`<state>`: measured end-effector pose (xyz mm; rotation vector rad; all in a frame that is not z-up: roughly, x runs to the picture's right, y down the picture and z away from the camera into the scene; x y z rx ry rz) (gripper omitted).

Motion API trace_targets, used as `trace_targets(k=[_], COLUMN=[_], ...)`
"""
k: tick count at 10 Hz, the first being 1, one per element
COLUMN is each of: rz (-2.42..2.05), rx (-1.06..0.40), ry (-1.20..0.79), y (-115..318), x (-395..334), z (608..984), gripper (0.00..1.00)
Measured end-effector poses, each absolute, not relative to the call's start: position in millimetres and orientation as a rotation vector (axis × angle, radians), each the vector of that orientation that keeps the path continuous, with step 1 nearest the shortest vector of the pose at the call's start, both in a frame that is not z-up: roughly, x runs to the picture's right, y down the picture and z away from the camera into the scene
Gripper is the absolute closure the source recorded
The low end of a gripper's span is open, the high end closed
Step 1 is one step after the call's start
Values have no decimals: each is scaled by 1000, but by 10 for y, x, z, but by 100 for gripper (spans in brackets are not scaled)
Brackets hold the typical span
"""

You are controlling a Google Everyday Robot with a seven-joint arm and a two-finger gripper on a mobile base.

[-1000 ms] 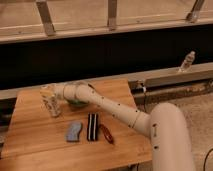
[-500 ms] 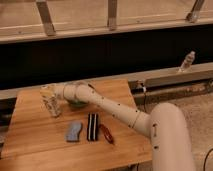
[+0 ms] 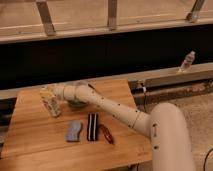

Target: Stand the bottle upright

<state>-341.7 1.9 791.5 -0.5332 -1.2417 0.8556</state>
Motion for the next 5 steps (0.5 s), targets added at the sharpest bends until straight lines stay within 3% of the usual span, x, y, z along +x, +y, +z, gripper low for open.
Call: trace_targets(k=[5], rz=[860], rx=[-529], ry=[-1240], y=[1], x=[-3407], z=[7939], gripper=[20])
